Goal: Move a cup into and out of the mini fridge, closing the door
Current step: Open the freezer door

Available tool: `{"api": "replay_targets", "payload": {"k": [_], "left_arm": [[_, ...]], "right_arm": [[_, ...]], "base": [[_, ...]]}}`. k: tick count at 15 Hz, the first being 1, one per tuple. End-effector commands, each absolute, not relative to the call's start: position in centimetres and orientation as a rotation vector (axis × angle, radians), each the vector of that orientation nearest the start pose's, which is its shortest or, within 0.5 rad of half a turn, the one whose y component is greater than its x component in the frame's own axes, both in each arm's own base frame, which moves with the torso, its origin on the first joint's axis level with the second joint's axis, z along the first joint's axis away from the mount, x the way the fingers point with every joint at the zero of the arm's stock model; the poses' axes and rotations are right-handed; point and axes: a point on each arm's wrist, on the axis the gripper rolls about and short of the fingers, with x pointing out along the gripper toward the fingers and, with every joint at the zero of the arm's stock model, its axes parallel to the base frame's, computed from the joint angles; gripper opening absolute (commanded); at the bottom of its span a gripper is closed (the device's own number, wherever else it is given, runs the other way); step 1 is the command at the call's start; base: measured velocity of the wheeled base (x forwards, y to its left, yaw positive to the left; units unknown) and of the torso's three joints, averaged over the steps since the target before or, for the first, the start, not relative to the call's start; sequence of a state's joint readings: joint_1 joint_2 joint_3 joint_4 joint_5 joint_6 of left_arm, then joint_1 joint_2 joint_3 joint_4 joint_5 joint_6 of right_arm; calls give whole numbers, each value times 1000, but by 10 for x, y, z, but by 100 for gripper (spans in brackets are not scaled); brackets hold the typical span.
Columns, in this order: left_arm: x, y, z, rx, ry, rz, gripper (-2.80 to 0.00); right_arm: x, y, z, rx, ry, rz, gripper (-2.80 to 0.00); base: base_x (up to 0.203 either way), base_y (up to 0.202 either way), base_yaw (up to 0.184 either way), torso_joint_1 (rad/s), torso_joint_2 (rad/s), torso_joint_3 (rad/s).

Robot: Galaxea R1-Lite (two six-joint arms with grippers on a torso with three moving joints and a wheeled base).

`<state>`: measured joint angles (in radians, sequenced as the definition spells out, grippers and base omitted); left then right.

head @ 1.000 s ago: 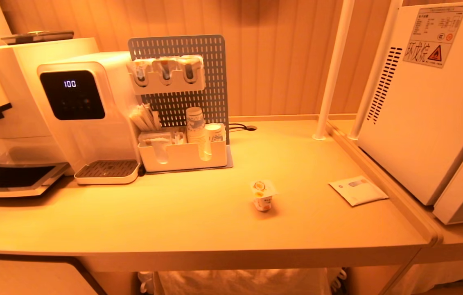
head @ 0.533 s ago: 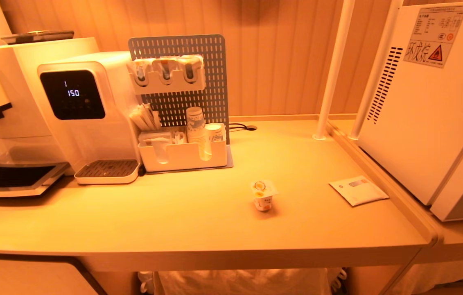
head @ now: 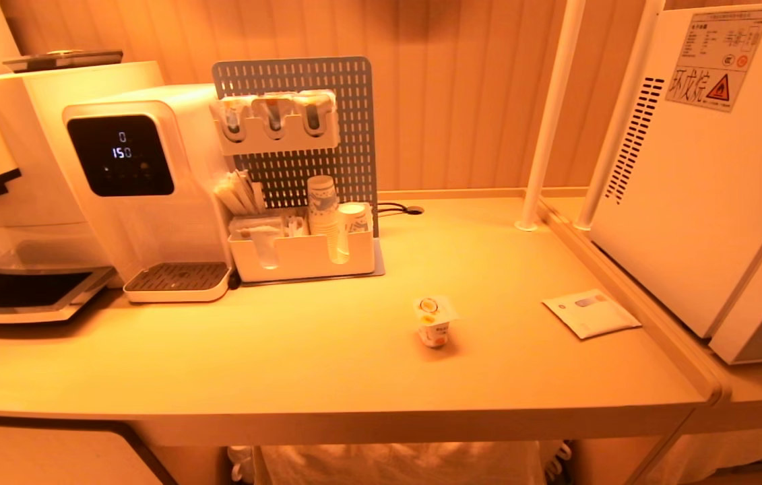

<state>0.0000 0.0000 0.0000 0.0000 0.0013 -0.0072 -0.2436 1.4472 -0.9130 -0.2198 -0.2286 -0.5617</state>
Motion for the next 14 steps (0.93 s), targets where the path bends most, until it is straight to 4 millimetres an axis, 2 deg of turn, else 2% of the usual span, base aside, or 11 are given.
{"api": "replay_targets", "payload": {"k": [1, 14], "left_arm": [[-23, 0, 75, -8, 0, 2, -280], [-23, 0, 75, -8, 0, 2, -280]], "right_arm": [[233, -69, 249, -573, 427, -399, -280], [192, -68, 251, -715, 447, -431, -280]], "base": [[0, 0, 0, 0, 0, 0], [0, 0, 0, 0, 0, 0]]}}
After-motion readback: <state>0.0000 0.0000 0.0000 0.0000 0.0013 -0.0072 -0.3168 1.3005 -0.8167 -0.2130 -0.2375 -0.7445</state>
